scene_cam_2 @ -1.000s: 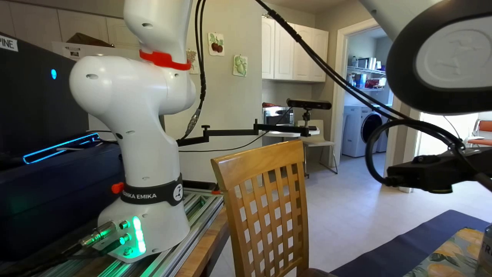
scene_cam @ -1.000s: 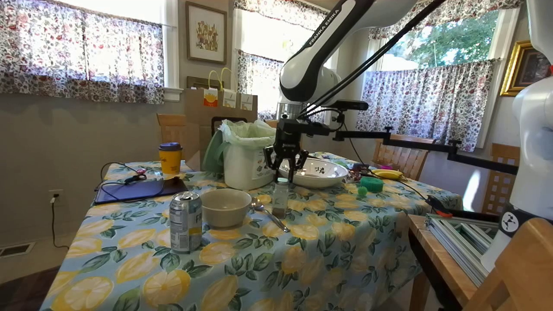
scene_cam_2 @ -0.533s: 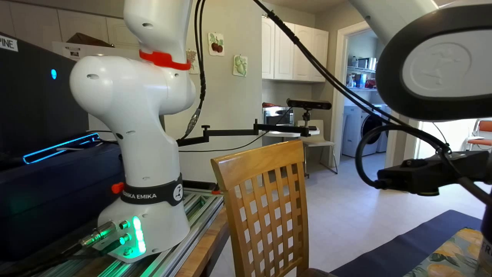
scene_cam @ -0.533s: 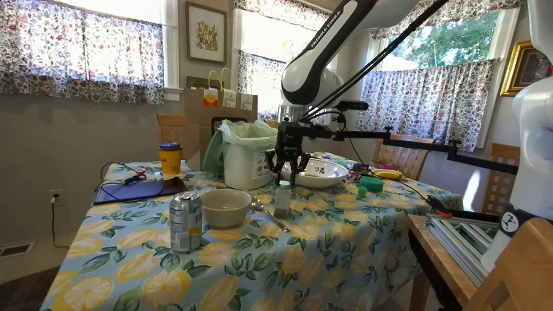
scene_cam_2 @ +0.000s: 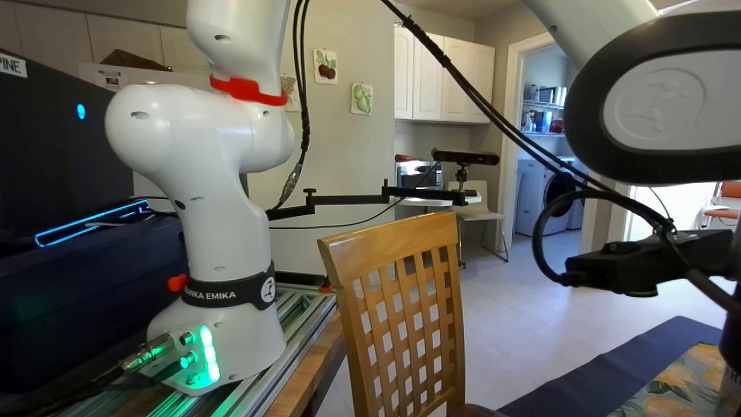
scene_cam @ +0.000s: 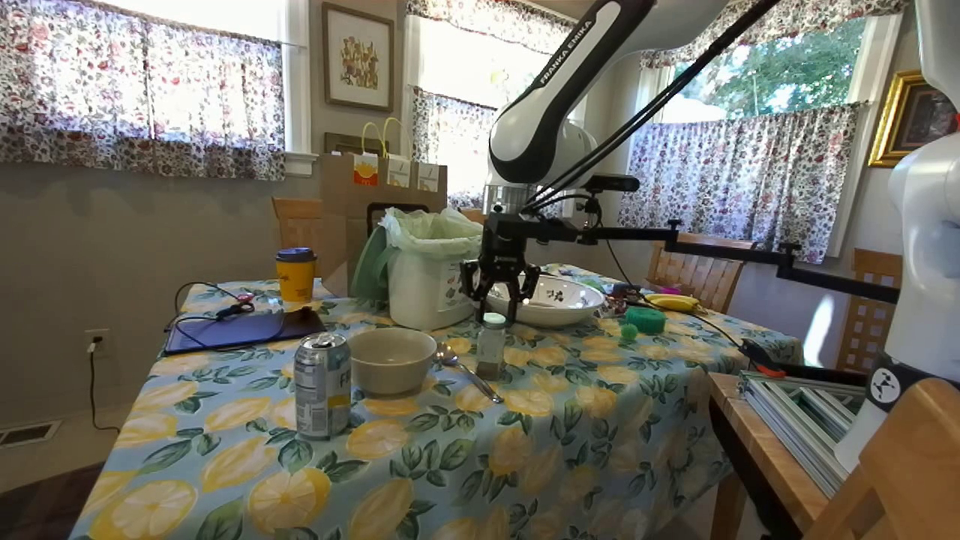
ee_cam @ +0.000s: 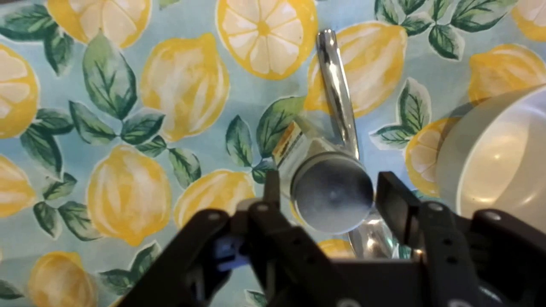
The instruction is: Put the lid on the bottle
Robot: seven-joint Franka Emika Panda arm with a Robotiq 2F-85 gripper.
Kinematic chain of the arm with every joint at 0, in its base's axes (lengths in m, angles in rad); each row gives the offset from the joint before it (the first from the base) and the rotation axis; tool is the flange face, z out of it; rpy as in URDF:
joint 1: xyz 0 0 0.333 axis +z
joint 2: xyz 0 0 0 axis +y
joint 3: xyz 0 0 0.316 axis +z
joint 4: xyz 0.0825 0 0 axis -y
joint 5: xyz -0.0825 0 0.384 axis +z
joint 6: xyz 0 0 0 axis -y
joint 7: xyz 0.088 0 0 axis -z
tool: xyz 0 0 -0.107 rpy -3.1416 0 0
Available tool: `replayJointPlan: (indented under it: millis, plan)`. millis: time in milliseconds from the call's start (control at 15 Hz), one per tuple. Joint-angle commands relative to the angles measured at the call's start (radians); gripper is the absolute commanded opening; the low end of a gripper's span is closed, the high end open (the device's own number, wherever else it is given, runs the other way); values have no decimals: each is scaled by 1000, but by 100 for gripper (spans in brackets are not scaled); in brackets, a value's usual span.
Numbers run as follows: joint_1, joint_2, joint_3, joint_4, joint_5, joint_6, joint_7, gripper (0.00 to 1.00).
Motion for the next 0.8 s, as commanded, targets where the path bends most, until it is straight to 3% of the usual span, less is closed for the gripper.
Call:
replayJointPlan:
  millis: [0, 67, 267, 733]
  plan:
    - [0, -14, 0, -23, -3, -1, -8, 92]
    - [-4, -27, 2, -22, 5, -14, -11, 99]
    - [-10, -98, 6, -29, 23, -63, -19, 100]
    - [-39, -410, -5, -16, 31, -480, -37, 100]
